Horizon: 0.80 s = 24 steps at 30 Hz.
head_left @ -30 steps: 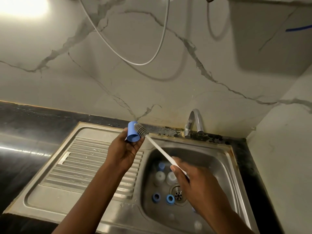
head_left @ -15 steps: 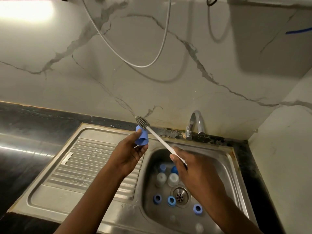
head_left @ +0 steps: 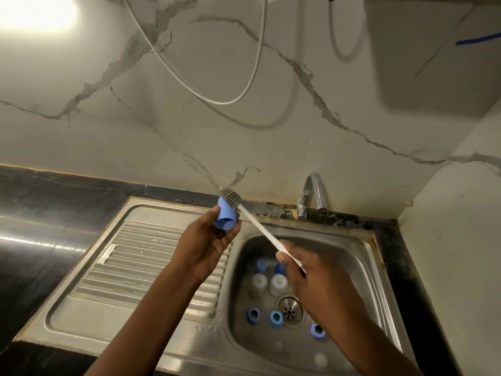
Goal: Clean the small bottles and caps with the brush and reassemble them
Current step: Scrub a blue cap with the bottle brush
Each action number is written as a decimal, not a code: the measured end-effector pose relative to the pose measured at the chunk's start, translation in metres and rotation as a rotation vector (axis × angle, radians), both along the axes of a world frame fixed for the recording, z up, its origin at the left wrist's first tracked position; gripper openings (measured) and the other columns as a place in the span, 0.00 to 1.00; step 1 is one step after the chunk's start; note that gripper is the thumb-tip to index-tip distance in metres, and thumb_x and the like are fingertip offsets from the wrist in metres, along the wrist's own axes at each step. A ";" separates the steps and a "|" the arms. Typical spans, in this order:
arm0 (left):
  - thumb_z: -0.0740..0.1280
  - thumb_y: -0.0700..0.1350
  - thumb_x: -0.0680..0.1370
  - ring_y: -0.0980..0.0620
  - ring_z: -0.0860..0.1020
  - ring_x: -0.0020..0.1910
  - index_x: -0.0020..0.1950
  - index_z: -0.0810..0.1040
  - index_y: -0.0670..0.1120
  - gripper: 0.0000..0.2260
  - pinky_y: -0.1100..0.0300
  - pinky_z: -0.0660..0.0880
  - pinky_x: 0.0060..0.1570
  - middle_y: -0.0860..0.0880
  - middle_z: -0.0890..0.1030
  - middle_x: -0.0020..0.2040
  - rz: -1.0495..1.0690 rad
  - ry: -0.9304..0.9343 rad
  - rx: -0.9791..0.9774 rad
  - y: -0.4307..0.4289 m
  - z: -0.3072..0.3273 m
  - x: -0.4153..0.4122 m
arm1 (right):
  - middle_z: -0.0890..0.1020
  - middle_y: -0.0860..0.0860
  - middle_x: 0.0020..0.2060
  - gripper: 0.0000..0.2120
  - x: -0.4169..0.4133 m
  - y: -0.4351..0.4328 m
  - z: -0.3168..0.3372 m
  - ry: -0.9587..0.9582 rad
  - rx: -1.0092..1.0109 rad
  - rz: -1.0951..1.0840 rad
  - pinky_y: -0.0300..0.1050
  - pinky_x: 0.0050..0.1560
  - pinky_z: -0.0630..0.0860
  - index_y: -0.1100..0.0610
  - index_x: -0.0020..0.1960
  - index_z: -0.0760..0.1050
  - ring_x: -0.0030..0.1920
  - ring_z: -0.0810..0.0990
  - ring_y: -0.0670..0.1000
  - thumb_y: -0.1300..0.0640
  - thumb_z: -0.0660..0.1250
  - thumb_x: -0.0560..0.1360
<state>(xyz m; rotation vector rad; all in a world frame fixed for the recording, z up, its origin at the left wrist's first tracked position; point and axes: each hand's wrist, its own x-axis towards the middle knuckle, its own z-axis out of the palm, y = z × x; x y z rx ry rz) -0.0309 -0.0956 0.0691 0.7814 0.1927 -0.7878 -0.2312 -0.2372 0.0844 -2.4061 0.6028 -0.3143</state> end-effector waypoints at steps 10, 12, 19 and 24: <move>0.63 0.41 0.86 0.39 0.86 0.53 0.74 0.72 0.34 0.18 0.46 0.84 0.55 0.33 0.82 0.63 0.087 0.078 -0.131 0.004 0.013 0.016 | 0.78 0.41 0.32 0.21 0.009 0.002 0.007 -0.006 -0.027 0.072 0.34 0.36 0.77 0.42 0.72 0.75 0.37 0.81 0.36 0.37 0.56 0.83; 0.62 0.41 0.87 0.40 0.85 0.54 0.74 0.71 0.33 0.18 0.47 0.84 0.54 0.34 0.82 0.64 0.114 0.065 -0.118 0.008 0.014 0.024 | 0.78 0.42 0.31 0.23 0.000 0.008 0.006 0.002 -0.002 0.090 0.35 0.36 0.77 0.39 0.74 0.72 0.39 0.81 0.36 0.36 0.55 0.82; 0.62 0.42 0.86 0.40 0.86 0.55 0.74 0.72 0.34 0.18 0.48 0.85 0.52 0.34 0.82 0.65 0.021 0.068 -0.166 0.005 0.011 0.009 | 0.78 0.42 0.32 0.20 0.000 0.005 0.010 -0.011 0.004 0.026 0.34 0.35 0.75 0.39 0.72 0.73 0.39 0.80 0.35 0.37 0.56 0.83; 0.62 0.43 0.86 0.39 0.84 0.59 0.74 0.72 0.36 0.19 0.47 0.84 0.57 0.33 0.78 0.70 -0.065 0.071 -0.192 0.005 0.013 0.002 | 0.78 0.41 0.33 0.22 0.012 -0.003 0.016 -0.033 -0.048 0.026 0.34 0.36 0.78 0.43 0.73 0.74 0.35 0.81 0.38 0.38 0.58 0.82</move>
